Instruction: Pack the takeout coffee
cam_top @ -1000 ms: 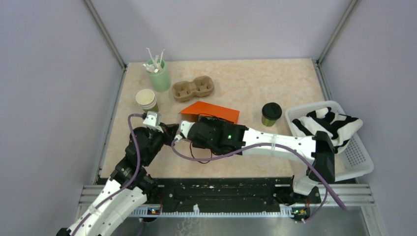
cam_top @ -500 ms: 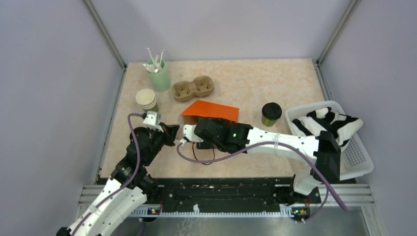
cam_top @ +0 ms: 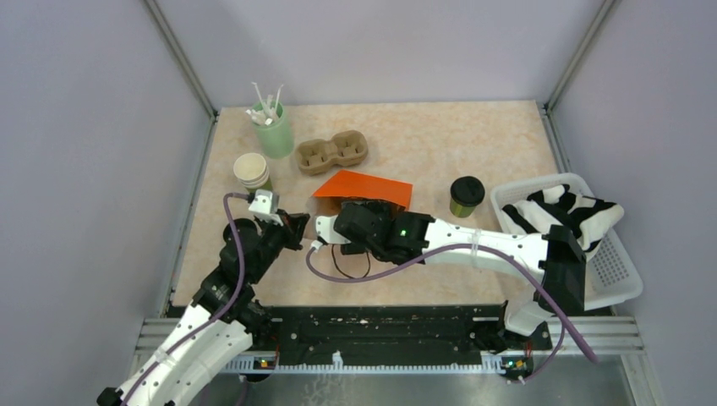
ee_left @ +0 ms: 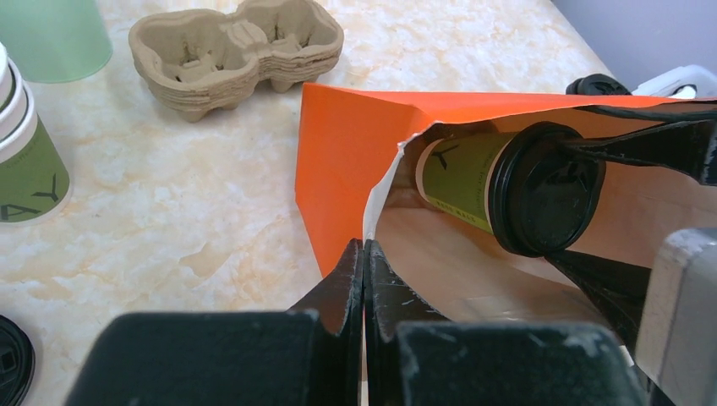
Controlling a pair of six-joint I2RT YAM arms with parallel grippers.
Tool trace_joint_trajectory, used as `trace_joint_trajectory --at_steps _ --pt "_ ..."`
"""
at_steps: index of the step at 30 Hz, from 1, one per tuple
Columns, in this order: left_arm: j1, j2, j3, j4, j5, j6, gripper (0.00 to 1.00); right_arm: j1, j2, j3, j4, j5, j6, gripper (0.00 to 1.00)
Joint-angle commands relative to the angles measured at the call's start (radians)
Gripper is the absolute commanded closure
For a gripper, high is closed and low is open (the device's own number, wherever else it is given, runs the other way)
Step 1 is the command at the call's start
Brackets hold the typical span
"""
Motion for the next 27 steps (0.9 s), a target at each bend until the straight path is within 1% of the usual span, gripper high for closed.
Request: trace_joint_trajectory --at_steps 1,7,11,17,22,27 --pt "-0.001 -0.026 -0.005 0.034 -0.021 0.017 1.00 -0.011 -0.031 0.010 0.003 0.068 -0.007 0.40" --pt "0.000 0.002 0.033 0.033 -0.032 0.056 1.00 -0.037 -0.058 -0.009 -0.023 0.061 -0.035 0.39" --pt "0.000 0.014 0.033 0.010 -0.014 0.054 1.00 -0.061 -0.060 -0.031 0.020 0.034 -0.050 0.39" --pt "0.000 0.002 0.016 0.019 -0.002 0.060 1.00 -0.120 -0.051 -0.042 0.032 -0.048 -0.059 0.38" --pt "0.000 0.012 0.037 0.028 0.030 0.076 1.00 -0.144 -0.066 -0.075 0.099 -0.096 -0.140 0.37" --pt "-0.001 0.021 0.048 0.036 0.062 0.087 1.00 -0.163 -0.027 -0.057 0.138 -0.108 -0.167 0.38"
